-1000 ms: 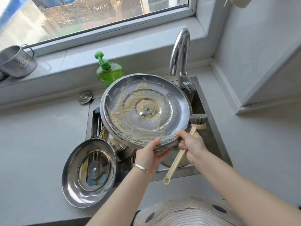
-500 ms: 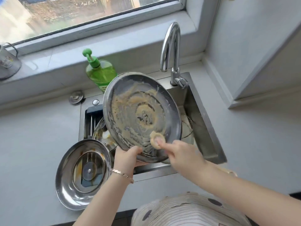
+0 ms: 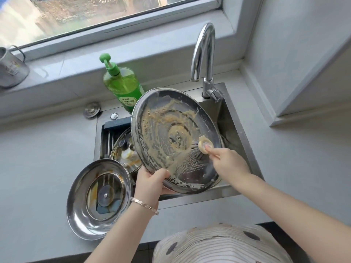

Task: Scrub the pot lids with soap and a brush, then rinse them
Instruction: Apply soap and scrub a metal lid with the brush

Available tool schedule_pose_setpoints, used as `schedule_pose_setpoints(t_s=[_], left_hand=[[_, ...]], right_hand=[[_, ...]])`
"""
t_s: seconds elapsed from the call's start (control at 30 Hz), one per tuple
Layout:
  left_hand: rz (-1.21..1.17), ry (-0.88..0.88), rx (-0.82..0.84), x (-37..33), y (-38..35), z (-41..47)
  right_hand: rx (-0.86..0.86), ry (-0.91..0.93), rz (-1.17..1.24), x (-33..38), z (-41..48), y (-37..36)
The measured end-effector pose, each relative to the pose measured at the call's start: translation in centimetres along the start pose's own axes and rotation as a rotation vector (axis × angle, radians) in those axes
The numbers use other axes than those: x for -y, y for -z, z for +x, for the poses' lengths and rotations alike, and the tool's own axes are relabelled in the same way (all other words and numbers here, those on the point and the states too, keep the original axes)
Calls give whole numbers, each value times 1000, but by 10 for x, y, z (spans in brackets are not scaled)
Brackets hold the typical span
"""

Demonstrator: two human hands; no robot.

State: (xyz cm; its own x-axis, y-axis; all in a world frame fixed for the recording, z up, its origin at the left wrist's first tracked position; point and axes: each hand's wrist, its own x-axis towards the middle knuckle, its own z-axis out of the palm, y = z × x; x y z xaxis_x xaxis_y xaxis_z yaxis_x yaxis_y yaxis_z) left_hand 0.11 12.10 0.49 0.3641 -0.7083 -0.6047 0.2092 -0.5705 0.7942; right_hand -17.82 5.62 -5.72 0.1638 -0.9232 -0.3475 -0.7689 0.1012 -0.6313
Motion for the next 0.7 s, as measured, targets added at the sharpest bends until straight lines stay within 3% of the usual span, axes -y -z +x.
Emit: schedule_pose_setpoints(t_s=[0.07, 0.17, 0.3, 0.43, 0.6, 0.7], left_hand=[[25, -41, 10, -1, -2, -2], [-12, -59, -1, -6, 0, -1], [-16, -97, -17, -11, 4, -2], [-18, -93, -48, -10, 0, 0], [7, -105, -76, -7, 2, 3], [29, -118, -79, -6, 3, 8]], right_hand=[[20, 49, 8, 5, -7, -4], [80, 325, 30, 24, -39, -14], [24, 50, 11, -3, -10, -2], [138, 338, 115, 25, -46, -17], [127, 104, -25, 1, -17, -4], [173, 292, 68, 20, -41, -13]])
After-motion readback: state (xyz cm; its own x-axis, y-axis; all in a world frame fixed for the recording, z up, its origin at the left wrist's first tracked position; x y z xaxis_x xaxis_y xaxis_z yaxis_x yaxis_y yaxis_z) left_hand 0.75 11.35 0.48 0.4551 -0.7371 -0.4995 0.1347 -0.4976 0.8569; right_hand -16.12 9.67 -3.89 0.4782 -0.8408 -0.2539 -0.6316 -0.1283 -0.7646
